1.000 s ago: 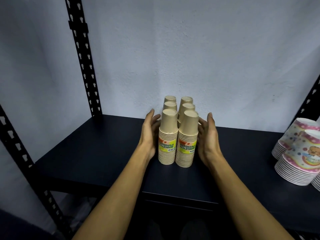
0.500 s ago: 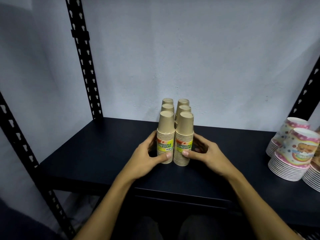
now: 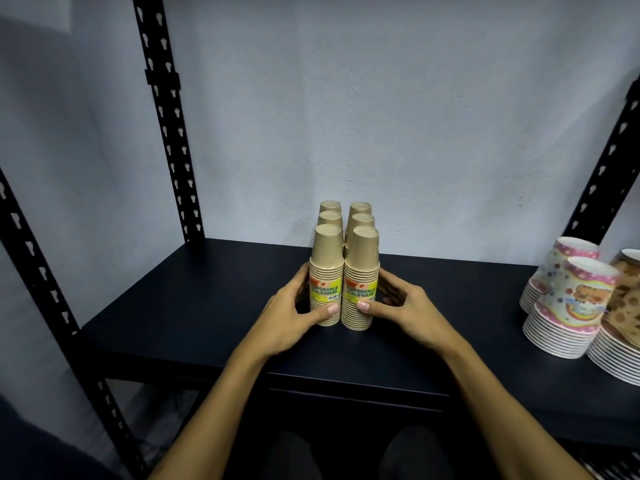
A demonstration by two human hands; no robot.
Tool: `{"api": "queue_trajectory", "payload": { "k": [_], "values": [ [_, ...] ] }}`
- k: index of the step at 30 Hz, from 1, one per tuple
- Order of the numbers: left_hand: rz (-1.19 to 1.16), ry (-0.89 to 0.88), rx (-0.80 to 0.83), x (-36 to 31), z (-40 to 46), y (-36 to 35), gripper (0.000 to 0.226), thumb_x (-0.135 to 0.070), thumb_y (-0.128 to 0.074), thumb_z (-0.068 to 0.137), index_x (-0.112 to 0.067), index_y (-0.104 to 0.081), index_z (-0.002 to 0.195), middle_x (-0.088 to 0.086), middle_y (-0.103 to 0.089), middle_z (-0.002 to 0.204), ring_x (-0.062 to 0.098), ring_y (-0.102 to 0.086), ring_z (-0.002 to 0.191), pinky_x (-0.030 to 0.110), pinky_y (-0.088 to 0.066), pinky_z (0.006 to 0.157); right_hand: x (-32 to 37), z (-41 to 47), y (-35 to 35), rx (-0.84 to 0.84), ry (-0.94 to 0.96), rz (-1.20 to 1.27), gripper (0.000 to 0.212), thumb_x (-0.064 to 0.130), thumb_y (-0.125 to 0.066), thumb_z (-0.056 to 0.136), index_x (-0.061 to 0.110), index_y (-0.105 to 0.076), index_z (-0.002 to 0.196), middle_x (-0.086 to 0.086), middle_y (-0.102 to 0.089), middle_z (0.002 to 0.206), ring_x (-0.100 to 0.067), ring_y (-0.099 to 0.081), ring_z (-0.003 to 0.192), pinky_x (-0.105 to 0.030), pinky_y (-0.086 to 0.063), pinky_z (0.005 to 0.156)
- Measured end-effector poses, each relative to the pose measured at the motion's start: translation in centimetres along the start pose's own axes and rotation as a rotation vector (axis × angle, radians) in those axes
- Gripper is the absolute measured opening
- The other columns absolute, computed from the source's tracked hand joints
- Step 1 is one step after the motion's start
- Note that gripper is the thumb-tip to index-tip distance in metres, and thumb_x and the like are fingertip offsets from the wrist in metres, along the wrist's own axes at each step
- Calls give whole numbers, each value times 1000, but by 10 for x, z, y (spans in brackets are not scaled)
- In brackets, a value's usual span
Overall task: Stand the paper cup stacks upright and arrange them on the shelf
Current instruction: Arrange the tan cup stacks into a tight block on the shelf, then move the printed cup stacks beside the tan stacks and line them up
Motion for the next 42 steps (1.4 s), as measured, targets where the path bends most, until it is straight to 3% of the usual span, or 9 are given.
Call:
{"api": "queue_trajectory", "payload": {
  "k": [3,6,9,12,14,21,42],
  "values": [
    [52,28,-18,-4,-6,3,104,-71,-75,72,-48,-19,156,-22,-43,154,4,-41,143,45,-36,119,2,-6,2,-48,-37,19,113,50,-86,63,24,-29,157,7,-44,156,-3,-43,141,-36,-35,119],
    [176,132,-62,-7,-18,6,117,-78,-71,69,-38,-10,160,-11,-30,164,16,-32,150,44,-32,121,9,-25,6,-162,-64,-22,110,51,-82,68,23,-26,158,1,-39,159,-9,-39,143,-34,-35,117],
    [440,212,-63,-9,-37,1,117,-80,-60,76,-22,-6,162,0,-14,169,20,-17,155,41,-23,124,2,-52,8,-242,-108,-405,95,56,-74,81,23,-28,157,1,-37,160,-15,-35,147,-37,-31,119],
    [765,217,-47,-12,-57,-9,102,-82,-35,88,-15,-14,161,5,-10,170,20,-7,157,39,-10,126,-6,-76,-1,-183,-173,-930,74,65,-43,95,24,-31,156,1,-30,164,-18,-23,152,-42,-20,121],
    [852,229,-33,-13,-70,-15,93,-78,-21,92,-17,-13,162,3,-7,170,17,-1,157,40,-3,127,-9,-82,-7,-121,-232,-1026,71,66,-24,99,25,-28,157,1,-20,167,-19,-11,156,-44,-13,123],
    [892,255,-7,-15,-80,-17,88,-75,-14,95,-18,-12,162,1,-6,170,18,0,157,43,-2,127,-13,-81,-11,-33,-359,-1063,73,66,-13,98,29,-8,161,3,0,170,-24,6,156,-55,1,124],
    [850,248,-133,-22,-95,-19,81,-68,-20,98,-16,-26,159,6,-20,168,23,-12,156,45,-8,126,-4,-102,-17,-85,-356,-1062,70,62,-15,101,26,-16,160,-1,-8,170,-25,-1,157,-54,0,124]
  ]
}}
Point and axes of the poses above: each hand's wrist, its own z-axis towards the middle knuckle, its own y-axis out of the back of the hand, x = y × z, the point moved 6 cm from there along z, towards the middle knuckle
